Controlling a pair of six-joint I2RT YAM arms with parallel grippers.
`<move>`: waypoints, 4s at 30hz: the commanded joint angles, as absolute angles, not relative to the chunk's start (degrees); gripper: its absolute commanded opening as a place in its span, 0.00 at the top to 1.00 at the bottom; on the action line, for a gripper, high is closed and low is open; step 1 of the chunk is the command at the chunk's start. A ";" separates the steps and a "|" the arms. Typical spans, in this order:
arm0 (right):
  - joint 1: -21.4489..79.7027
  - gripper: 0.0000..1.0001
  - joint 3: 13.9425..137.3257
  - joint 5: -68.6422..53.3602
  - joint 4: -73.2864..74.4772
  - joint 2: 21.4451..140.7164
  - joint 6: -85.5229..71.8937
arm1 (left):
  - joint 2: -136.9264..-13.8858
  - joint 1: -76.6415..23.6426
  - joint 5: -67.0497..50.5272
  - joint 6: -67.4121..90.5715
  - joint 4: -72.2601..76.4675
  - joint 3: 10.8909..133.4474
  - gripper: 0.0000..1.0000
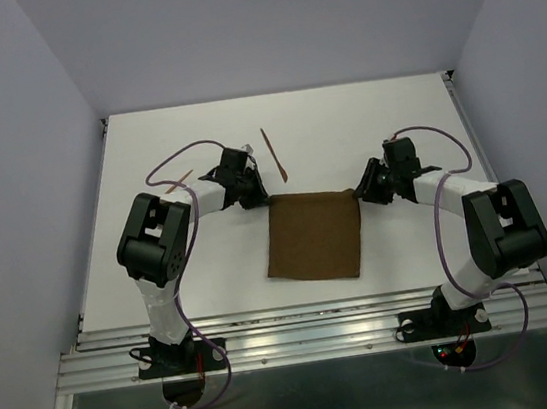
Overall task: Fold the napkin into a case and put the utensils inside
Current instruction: Smooth out the lower triangle-folded napkin at the center of the board.
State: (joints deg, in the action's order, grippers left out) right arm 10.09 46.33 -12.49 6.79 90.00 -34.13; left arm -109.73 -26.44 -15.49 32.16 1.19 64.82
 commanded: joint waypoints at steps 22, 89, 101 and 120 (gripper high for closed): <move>9.67 0.99 48.52 -21.36 -2.90 91.76 -37.18 | -110.74 -26.19 -16.52 29.27 -0.44 63.72 1.00; 9.67 0.99 50.01 -12.22 4.22 90.27 -29.44 | -106.36 -26.02 -18.19 29.79 -0.53 63.11 1.00; 9.67 0.99 50.01 -13.89 4.04 92.80 -29.80 | -106.34 -25.75 -17.93 32.69 3.69 60.47 0.82; 9.67 0.37 51.33 -5.01 10.45 88.16 -28.92 | -105.20 -29.18 -7.47 37.44 -3.69 65.04 0.45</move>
